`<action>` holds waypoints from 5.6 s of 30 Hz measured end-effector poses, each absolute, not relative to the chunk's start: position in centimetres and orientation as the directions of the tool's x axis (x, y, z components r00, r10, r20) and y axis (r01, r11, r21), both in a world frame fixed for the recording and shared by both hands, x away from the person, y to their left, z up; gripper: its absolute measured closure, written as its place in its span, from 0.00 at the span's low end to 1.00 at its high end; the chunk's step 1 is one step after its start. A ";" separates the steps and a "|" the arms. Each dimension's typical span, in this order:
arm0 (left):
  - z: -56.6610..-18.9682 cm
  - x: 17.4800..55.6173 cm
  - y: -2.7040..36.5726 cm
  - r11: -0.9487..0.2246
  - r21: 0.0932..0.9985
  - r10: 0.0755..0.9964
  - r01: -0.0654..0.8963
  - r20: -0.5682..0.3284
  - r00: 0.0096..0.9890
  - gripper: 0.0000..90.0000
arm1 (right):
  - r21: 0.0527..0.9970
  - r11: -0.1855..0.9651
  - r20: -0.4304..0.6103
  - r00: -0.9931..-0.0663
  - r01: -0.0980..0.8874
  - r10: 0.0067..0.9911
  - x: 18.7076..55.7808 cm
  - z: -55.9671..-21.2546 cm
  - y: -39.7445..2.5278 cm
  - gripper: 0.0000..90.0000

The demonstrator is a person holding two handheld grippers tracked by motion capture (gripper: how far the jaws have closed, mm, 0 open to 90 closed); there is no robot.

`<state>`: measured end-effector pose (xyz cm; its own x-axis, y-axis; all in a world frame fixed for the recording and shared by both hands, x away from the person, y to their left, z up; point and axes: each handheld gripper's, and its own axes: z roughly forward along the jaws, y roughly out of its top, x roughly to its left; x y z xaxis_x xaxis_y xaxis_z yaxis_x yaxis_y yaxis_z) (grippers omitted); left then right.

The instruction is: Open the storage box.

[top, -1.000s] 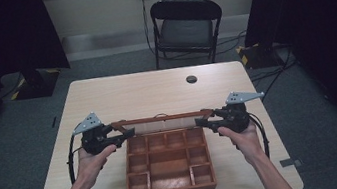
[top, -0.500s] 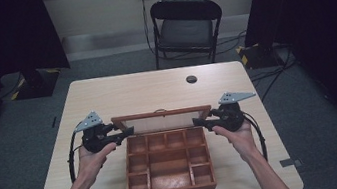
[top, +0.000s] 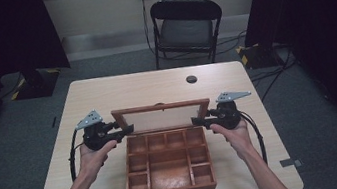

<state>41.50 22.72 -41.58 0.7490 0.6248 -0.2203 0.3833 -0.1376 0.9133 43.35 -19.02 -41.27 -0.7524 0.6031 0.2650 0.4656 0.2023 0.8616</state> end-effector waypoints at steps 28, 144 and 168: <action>-43.7 43.9 22.5 -0.138 0.894 0.651 0.426 -0.242 0.719 0.62 | 0.869 0.157 0.280 -0.729 0.468 0.624 45.4 -42.8 -18.7 0.60; -48.6 49.3 21.0 -0.101 0.725 0.699 0.682 -0.436 0.567 0.34 | 0.754 0.094 0.364 -0.533 0.650 0.764 49.4 -48.4 -17.7 0.19; -47.8 48.0 22.7 -0.072 0.753 0.731 0.654 -0.406 0.549 0.24 | 0.752 0.086 0.360 -0.517 0.653 0.777 48.6 -47.2 -19.3 0.18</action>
<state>47.96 22.68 -47.84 0.5490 0.7306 -0.4061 0.6536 -0.0724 0.7534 48.55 -19.33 -47.21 -0.5166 0.7771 0.3596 0.6533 0.0863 0.7522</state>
